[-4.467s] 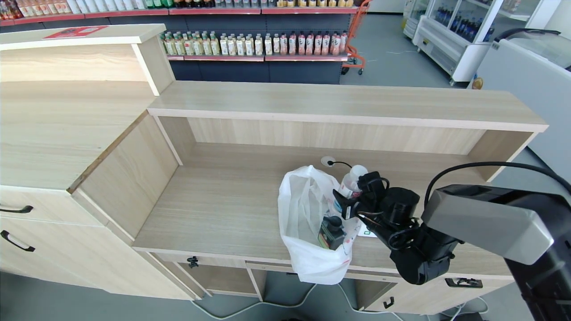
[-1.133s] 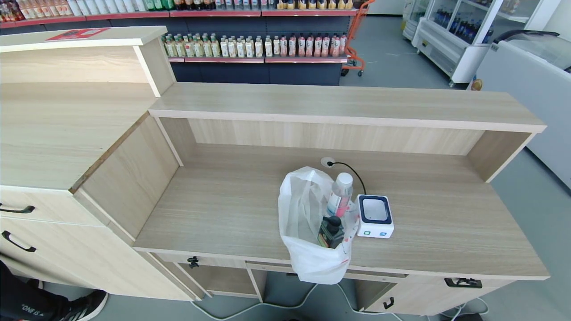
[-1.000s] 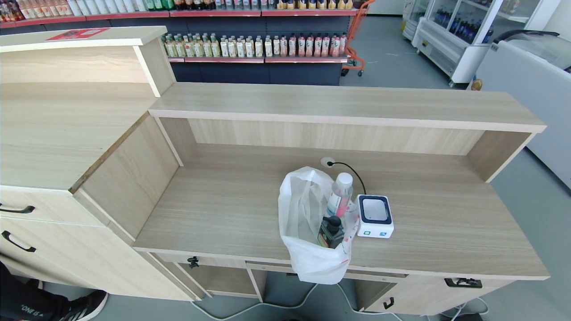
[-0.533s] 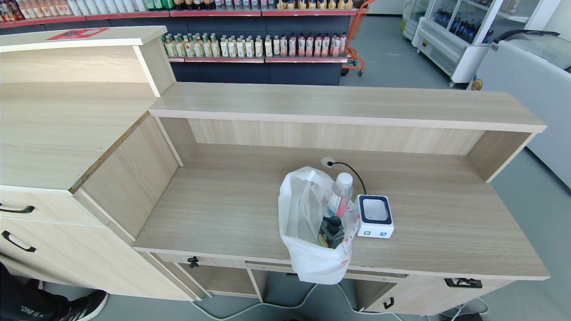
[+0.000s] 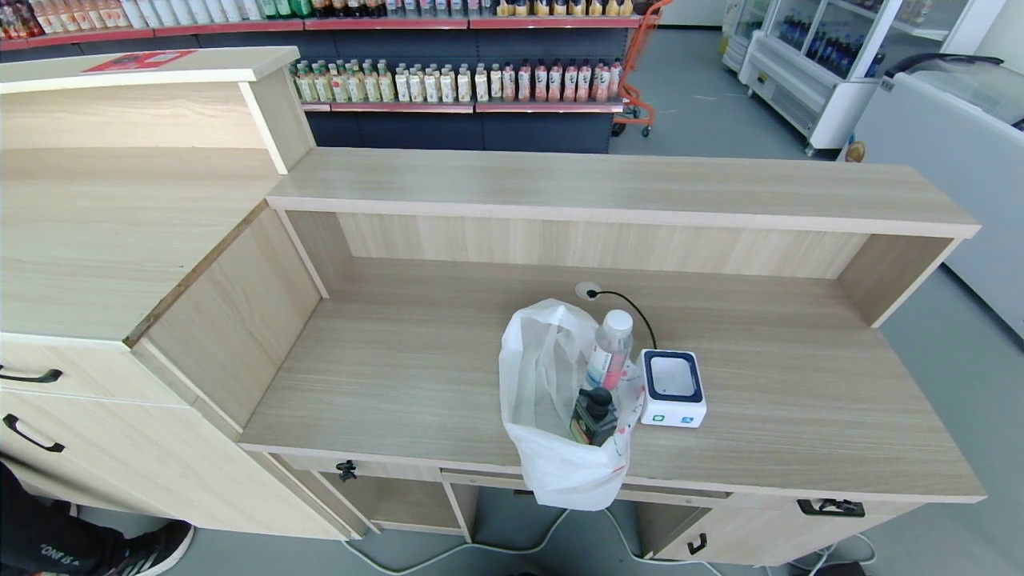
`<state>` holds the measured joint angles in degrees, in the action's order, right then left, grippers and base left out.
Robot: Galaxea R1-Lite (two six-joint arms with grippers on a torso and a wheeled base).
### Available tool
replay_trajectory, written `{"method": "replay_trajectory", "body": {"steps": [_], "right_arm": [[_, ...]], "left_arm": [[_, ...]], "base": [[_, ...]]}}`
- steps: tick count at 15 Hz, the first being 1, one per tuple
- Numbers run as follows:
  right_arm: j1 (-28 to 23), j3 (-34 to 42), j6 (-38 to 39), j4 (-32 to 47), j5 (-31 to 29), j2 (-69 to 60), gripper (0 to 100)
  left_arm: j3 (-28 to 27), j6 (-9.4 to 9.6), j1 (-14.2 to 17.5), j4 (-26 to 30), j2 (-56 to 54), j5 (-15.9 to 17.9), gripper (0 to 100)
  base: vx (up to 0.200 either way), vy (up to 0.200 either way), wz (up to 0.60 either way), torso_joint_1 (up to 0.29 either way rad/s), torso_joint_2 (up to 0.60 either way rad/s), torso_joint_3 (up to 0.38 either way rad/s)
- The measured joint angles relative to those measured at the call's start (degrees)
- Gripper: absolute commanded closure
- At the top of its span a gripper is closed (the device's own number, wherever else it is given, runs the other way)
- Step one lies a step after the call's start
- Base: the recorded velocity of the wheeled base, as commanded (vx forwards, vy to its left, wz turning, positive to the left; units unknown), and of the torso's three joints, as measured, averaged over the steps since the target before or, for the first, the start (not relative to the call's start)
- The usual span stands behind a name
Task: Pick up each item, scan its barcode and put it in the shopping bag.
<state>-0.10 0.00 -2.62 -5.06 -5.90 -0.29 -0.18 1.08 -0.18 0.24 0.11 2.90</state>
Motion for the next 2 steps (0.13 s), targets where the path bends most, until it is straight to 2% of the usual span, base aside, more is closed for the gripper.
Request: {"method": "replay_trajectory", "body": {"steps": [2], "right_arm": [[0.00,0.00,-0.20,-0.02,0.10,0.02,0]], "left_arm": [[0.00,-0.02,0.00,0.02,0.00,-0.01,100]], "base": [[0.000,0.000,0.00,0.000,0.00,0.000]]}}
